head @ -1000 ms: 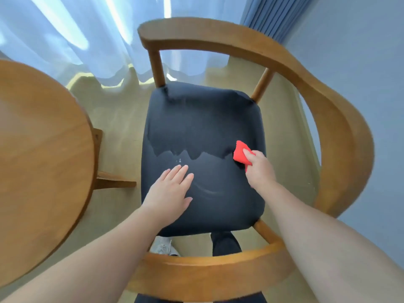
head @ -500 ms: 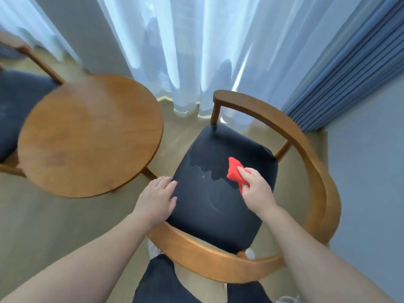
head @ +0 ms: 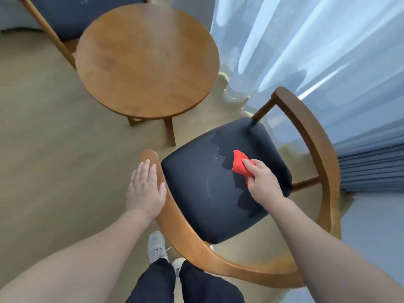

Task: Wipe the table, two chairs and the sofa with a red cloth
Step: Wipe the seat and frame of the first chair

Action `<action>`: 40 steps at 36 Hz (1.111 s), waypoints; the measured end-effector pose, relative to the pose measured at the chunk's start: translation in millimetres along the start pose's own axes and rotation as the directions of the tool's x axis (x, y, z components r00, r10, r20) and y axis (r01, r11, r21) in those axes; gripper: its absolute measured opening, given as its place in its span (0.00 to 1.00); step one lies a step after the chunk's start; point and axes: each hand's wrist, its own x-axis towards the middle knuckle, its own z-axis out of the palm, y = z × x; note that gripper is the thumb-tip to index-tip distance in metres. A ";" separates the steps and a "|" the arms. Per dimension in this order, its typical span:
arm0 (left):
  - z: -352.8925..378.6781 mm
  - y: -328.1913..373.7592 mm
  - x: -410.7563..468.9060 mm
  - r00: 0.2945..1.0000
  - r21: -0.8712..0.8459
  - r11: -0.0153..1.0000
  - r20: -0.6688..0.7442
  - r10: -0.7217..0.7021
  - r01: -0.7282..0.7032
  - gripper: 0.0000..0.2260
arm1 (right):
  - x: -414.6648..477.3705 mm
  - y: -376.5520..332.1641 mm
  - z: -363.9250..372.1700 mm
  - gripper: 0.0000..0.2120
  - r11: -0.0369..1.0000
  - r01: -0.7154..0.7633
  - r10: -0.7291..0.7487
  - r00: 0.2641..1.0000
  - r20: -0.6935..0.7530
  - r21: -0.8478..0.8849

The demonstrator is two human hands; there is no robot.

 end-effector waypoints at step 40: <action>67.9 36.1 27.5 0.919 -0.035 0.974 -0.325 -0.221 0.222 0.29 | 254.4 47.7 153.0 0.25 0.863 0.434 -0.403 0.900 0.164 -0.260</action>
